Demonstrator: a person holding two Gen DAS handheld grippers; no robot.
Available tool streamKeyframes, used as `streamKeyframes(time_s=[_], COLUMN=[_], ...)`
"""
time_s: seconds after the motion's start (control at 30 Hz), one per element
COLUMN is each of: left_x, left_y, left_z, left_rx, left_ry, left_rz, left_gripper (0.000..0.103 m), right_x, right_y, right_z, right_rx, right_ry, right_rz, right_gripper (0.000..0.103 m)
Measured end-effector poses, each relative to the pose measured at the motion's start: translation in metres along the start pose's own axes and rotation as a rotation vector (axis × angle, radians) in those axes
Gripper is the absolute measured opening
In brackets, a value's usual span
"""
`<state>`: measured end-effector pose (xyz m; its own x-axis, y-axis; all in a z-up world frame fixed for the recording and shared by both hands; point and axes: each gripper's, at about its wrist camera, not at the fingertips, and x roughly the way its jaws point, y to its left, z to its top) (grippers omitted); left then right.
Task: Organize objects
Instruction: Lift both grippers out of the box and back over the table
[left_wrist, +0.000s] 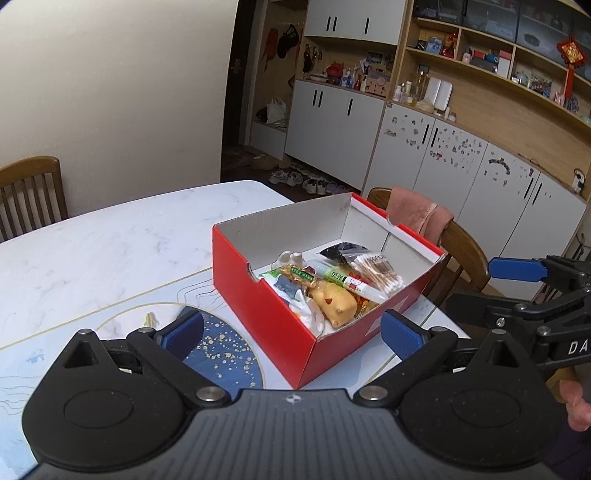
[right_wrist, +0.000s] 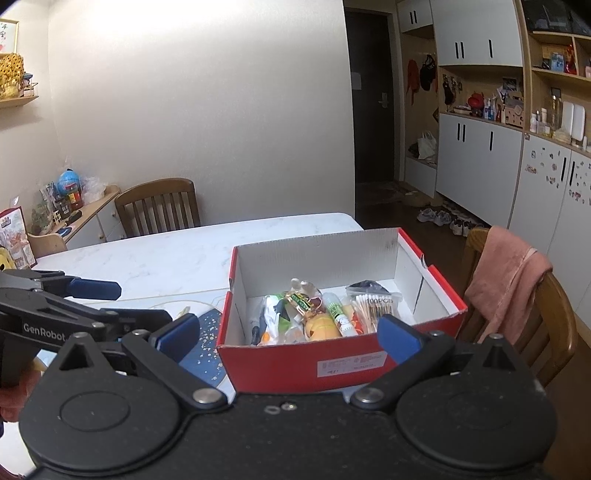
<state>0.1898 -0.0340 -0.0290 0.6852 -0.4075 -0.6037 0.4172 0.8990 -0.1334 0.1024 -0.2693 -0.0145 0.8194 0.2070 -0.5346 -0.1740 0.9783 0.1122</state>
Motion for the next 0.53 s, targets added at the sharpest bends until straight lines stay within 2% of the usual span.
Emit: streamKeyframes(time_s=[0.2, 0.53], left_x=[-0.0021, -0.0061], left_y=[0.001, 0.0044], left_z=[-0.0077, -0.0106], left_rx=[0.013, 0.003], left_ry=[0.007, 0.008], left_rz=[0.012, -0.008], left_gripper=[0.102, 0.102], right_x=[-0.0022, -0.0057], right_y=[0.0006, 0.0007], right_z=[-0.0051, -0.0065], right_rx=[0.019, 0.035], right_ry=[0.006, 0.011], right_rz=[-0.005, -0.016], right_gripper=[0.103, 0.103])
